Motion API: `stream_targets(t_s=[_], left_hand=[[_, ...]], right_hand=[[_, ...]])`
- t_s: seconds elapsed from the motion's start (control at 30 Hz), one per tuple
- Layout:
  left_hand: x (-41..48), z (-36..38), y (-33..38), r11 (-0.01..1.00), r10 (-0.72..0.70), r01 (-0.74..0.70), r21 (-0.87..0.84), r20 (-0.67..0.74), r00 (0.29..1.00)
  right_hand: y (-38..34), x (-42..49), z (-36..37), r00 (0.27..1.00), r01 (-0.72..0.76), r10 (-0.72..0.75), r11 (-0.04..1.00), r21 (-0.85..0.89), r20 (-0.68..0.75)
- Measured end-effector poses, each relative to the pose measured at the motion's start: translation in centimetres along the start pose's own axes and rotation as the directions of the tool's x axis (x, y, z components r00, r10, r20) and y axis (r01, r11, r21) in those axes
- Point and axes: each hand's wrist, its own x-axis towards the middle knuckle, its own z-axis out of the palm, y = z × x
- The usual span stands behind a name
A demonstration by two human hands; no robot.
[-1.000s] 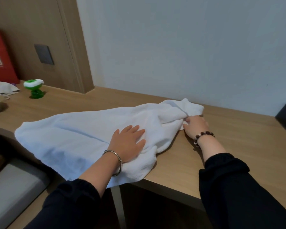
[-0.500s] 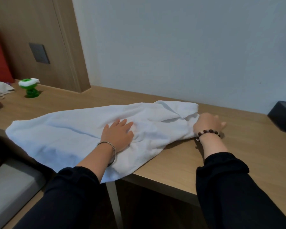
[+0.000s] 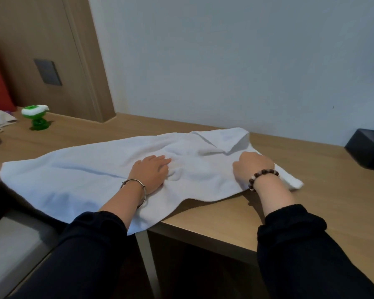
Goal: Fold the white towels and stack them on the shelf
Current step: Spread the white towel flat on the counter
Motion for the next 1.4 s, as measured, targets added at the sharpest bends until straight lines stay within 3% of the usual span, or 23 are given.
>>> stream_targets(t_s=[0.1,0.2,0.3,0.43,0.53,0.63,0.7,0.77,0.8,0.87,0.97,1.03,1.1,1.23,1.3,1.4], left_hand=[[0.1,0.1,0.2,0.997,-0.062,0.062,0.039,0.0,0.998],[0.1,0.3,0.4,0.985,-0.046,0.026,0.168,0.116,0.992],[0.0,0.2,0.5,0.978,0.028,-0.064,0.2,0.176,0.984],[-0.7,-0.2,0.9,0.962,0.12,-0.169,0.213,0.225,0.967],[-1.2,-0.2,1.6,0.949,0.191,-0.243,0.199,0.248,0.95],[-1.6,-0.1,2.6,0.93,0.252,-0.31,0.197,0.275,0.928],[-1.8,-0.1,3.2,0.916,0.283,-0.347,0.202,0.288,0.915],[-1.8,-0.1,3.6,0.908,0.306,-0.368,0.201,0.285,0.909],[-1.8,0.0,3.6,0.906,0.312,-0.373,0.199,0.283,0.907],[-1.7,0.1,3.6,0.906,0.316,-0.377,0.195,0.282,0.906],[-1.7,0.2,3.6,0.904,0.32,-0.381,0.195,0.281,0.904],[-1.6,0.2,3.6,0.906,0.316,-0.376,0.195,0.28,0.907],[-1.7,0.2,3.6,0.911,0.317,-0.371,0.181,0.271,0.909],[-2.1,-0.1,3.8,0.956,0.275,-0.285,0.066,0.129,0.953],[-2.4,-0.3,3.7,0.98,0.147,-0.142,0.141,-0.023,0.989],[-3.0,-0.9,2.5,0.96,-0.105,0.141,0.242,-0.156,0.982]], right_hand=[[0.1,-1.2,-0.6,0.987,0.042,-0.007,0.976,-0.215,0.16],[-0.5,-1.6,-1.5,0.983,0.115,-0.066,0.949,-0.293,0.169],[-1.0,-0.5,-2.3,0.963,0.205,-0.163,0.96,-0.191,0.215],[-2.4,2.0,-1.8,0.875,0.323,-0.324,0.944,0.066,0.36],[-2.3,3.9,-0.5,0.853,0.353,-0.36,0.931,0.091,0.378],[-0.2,6.2,0.0,0.935,0.265,-0.274,0.962,0.07,0.225],[1.6,7.6,0.1,0.997,0.025,-0.035,0.991,0.134,0.075],[2.5,8.0,0.1,0.983,-0.181,0.182,0.975,0.129,0.009],[2.4,8.1,0.2,0.978,-0.205,0.209,0.974,0.098,-0.03],[1.4,7.9,0.4,0.993,-0.077,0.081,0.996,0.054,-0.081],[-0.9,6.5,1.3,0.967,0.224,-0.231,0.972,0.074,0.107],[-1.3,5.5,2.2,0.919,0.295,-0.303,0.953,0.068,0.252],[-0.8,4.8,2.9,0.925,0.275,-0.275,0.961,0.036,0.263],[0.7,3.5,2.9,0.952,0.147,-0.15,0.989,0.031,0.268],[1.7,2.8,2.8,0.958,0.065,-0.068,0.998,0.021,0.279],[3.6,1.8,2.5,0.951,-0.065,0.062,0.998,0.0,0.301]])
